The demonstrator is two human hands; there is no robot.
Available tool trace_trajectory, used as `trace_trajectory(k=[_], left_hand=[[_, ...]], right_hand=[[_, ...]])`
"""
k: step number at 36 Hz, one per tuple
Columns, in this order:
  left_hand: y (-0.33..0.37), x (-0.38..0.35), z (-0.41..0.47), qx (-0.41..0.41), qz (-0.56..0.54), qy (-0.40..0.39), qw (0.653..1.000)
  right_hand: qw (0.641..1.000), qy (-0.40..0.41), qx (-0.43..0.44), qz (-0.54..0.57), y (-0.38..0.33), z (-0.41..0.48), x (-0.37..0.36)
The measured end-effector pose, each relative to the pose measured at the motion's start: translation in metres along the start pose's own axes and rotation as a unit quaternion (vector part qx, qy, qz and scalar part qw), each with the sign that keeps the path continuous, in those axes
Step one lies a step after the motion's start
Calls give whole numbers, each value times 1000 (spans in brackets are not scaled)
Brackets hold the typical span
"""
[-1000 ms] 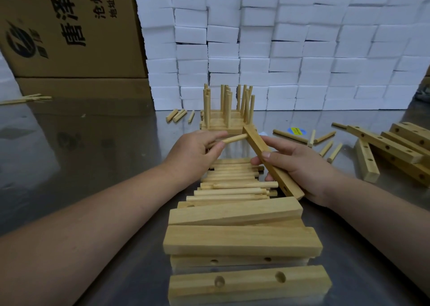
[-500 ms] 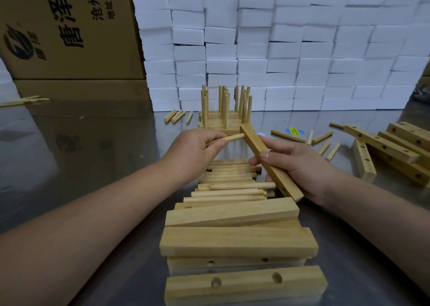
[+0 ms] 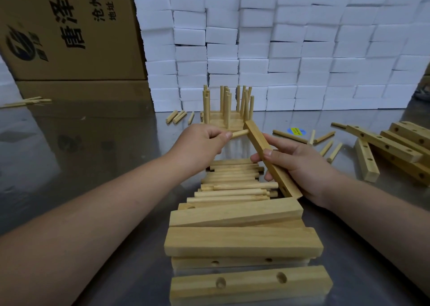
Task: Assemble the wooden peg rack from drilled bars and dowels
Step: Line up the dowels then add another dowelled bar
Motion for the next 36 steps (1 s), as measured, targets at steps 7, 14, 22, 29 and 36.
trace_trajectory(k=[7,14,22,29,36], left_hand=[[-8,5,4,44,-153,89,983],[-25,-3,-1,93,58,-86,990],[-25,-9,-1,71,143,-113,981],[-24,-10,0,67,112,-111,985],[-22,-9,0,48,93,-62,993]], right_hand=[[997,54,-12,49,3,5,6],[992,107,-21,68,8,11,13],[985,126,-43,107,7,14,13],[983,103,-58,139,7,13,16],[979,117,-61,153,8,15,15]])
Point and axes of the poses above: each hand's wrist, its own z-axis towards the middle knuckle, its own x-axis out of the back of the hand, y = z × x, the point moved 1 cm from there along z, towards the middle knuckle, and after that the axes turned 2 degrees about -y, right-handed, at the moved point
